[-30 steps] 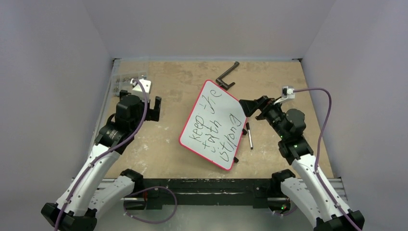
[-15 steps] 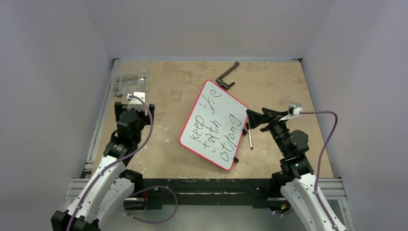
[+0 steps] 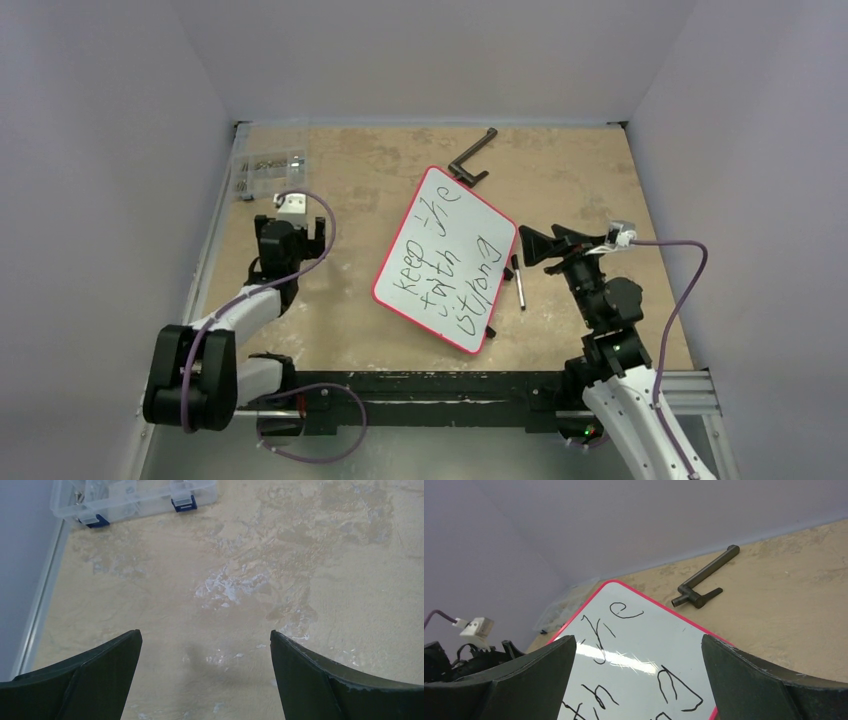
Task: Write a sentence on the whiteboard
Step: Reset both arms
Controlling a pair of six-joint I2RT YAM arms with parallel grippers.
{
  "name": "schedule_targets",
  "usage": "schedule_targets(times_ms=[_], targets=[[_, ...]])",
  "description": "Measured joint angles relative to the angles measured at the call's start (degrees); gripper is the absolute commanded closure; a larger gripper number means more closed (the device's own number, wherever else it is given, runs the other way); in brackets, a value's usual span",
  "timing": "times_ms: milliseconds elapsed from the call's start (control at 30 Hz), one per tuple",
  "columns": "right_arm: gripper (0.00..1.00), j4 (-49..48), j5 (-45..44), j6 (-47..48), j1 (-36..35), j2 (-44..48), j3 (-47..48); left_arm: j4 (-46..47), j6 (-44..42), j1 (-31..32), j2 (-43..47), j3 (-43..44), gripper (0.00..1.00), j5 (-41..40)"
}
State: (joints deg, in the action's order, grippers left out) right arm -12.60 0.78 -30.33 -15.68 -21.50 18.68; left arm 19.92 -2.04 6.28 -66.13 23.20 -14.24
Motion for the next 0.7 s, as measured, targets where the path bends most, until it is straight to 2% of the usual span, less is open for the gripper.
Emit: schedule_targets(times_ms=[100, 233, 533, 567, 600, 700], targets=[[0.01, -0.02, -0.02, -0.46, 0.00, 0.94, -0.28, 6.27, 0.79, -1.22, -3.65, -1.88, 0.00, 2.19], [0.01, 0.13, -0.02, -0.52, 0.00, 1.68, -0.33, 22.60, 0.72, -1.51, -9.84, -6.67, 0.00, 4.22], [0.01, 0.59, -0.28, -0.55, 0.00, 1.64, -0.37, 26.62, 0.94, -3.02, -11.96, -5.90, 0.00, 5.84], [0.01, 0.57, -0.28, -0.57, 0.00, 1.64, -0.39, 26.93, 0.94, -3.02, -11.96, -5.90, 0.05, 5.95], [0.01, 0.55, -0.28, -0.59, 0.00, 1.64, -0.39, 27.26, 0.94, -3.02, -11.96, -5.90, 0.01, 5.97], [0.01, 0.55, -0.28, -0.57, 0.00, 1.60, -0.39, 27.82, 0.96, -2.99, -11.96, -5.90, 0.00, 5.73]])
